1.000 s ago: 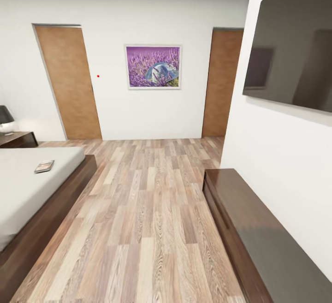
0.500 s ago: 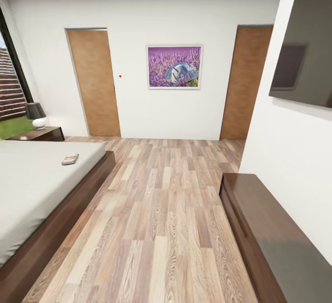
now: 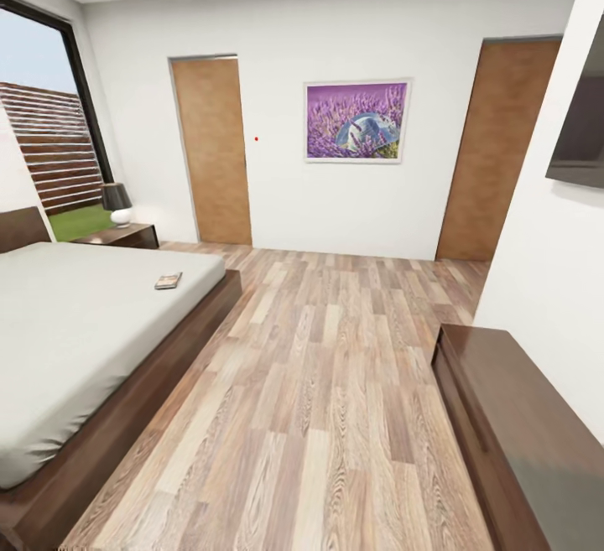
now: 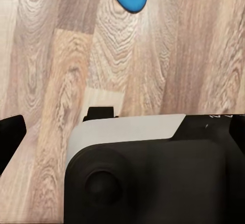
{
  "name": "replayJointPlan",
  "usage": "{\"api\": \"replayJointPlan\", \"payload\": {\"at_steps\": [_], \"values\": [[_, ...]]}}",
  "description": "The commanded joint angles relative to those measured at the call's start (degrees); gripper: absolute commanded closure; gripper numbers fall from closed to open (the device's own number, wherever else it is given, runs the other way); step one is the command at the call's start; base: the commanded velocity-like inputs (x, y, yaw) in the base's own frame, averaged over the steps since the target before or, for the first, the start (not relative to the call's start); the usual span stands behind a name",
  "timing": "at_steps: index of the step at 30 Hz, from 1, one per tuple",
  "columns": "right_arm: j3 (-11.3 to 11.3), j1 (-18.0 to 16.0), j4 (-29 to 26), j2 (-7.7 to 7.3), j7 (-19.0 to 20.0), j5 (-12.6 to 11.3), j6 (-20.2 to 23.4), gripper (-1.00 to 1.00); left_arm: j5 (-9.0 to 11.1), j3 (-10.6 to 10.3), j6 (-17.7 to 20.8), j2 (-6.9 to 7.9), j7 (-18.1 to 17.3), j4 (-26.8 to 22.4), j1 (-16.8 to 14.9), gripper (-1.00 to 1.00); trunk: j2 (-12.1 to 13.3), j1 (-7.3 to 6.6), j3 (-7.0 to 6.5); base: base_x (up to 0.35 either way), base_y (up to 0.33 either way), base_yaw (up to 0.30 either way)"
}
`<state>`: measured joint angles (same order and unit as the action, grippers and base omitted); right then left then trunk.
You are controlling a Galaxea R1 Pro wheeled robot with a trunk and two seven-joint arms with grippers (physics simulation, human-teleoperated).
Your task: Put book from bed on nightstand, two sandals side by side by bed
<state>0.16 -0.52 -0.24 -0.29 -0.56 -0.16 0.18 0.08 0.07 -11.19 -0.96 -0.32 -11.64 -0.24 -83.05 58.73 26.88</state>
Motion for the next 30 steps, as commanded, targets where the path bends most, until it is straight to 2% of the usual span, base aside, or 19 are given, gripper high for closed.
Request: {"api": "replayJointPlan", "payload": {"at_steps": [1,30], "values": [[0.0,0.0,0.0,0.01,-0.1,0.0,0.0,-1.0,0.0,0.0,-0.1,-0.01,0.0,0.0,0.0,-1.0,0.0,0.0,0.05,0.0,0.0,0.266],[0.0,0.0,0.0,-0.06,-0.1,0.0,0.0,-1.0,0.0,0.0,-0.2,0.01,0.0,0.0,0.0,-1.0,0.0,0.0,0.05,0.0,0.0,0.267]]}}
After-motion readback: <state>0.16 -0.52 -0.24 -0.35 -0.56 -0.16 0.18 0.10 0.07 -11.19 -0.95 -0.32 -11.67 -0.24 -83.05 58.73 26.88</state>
